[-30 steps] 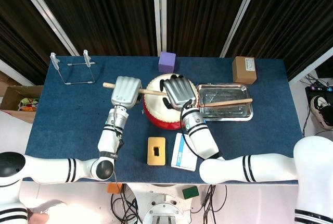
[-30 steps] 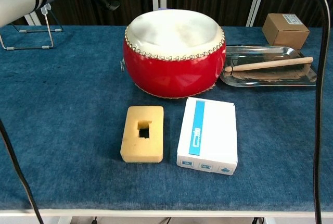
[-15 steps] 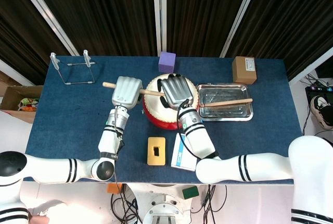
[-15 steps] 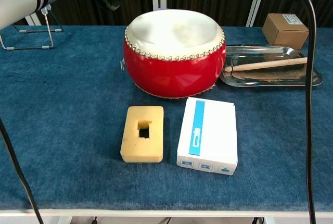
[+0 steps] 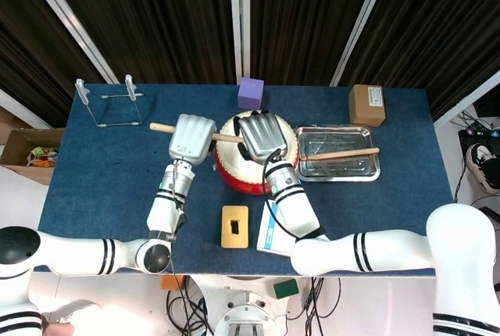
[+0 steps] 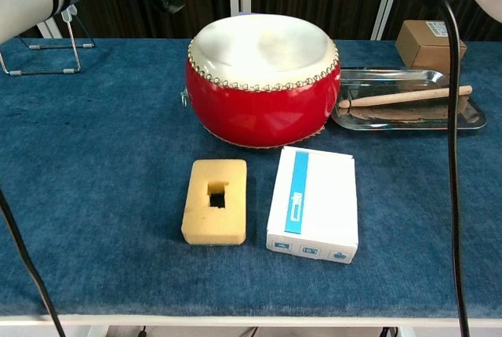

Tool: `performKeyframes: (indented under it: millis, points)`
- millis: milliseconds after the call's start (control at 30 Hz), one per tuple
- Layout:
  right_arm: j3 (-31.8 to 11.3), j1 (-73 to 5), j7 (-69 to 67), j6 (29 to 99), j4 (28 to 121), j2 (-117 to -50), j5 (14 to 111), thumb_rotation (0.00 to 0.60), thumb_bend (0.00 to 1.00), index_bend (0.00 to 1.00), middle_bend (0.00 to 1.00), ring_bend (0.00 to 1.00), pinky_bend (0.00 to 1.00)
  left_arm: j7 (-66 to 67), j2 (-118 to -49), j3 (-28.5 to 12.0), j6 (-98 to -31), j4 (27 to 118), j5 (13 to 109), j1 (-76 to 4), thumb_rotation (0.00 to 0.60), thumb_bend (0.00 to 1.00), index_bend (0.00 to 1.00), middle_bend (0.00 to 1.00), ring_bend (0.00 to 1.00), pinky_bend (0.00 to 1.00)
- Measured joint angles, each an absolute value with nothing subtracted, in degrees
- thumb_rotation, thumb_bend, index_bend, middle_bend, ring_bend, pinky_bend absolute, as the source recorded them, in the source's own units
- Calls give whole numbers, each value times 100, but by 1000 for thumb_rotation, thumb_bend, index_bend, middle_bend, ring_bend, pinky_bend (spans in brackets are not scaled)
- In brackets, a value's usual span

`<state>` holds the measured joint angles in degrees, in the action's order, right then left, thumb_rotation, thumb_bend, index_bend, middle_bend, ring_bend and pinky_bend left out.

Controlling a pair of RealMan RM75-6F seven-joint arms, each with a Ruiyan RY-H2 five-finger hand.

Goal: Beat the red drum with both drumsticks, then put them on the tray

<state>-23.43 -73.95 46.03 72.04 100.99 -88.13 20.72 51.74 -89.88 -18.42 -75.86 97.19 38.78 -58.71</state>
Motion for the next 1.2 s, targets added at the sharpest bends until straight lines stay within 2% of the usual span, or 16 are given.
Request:
performKeyframes:
  millis: [300,367,500,633,700,1200]
  points:
    - [-2397,-7394,4703,7266,10134,-8829,2045,600,468,714,628,409,417,5400,-8987,-1800,-7633,9695,3837,-5898,600,112,561,674,676,991]
    - [-2414,-7398,4726,7267,10140,-8829,2008,600,468,717,630,412,417,5447,-8989,-1799,-7656,9698,3823,-5906,600,89,503,620,622,942]
    - [-2419,-7404,4789,7264,10152,-8826,1971,600,469,726,636,420,418,5457,-9000,-1801,-7698,9694,3845,-5903,600,62,399,494,493,764]
    - [-2405,-7402,4842,7253,10163,-8818,1930,600,477,736,644,428,418,5458,-9004,-1798,-7723,9690,3871,-5891,600,60,336,399,385,592]
    - [-2400,-7397,4858,7260,10167,-8812,1930,600,477,741,649,428,418,5454,-9002,-1792,-7727,9692,3876,-5878,600,60,312,363,346,543]
    - [-2211,-7105,4726,7229,10341,-8557,2237,600,506,810,692,457,428,5206,-8817,-1880,-7713,9730,3774,-5699,600,60,203,202,183,370]
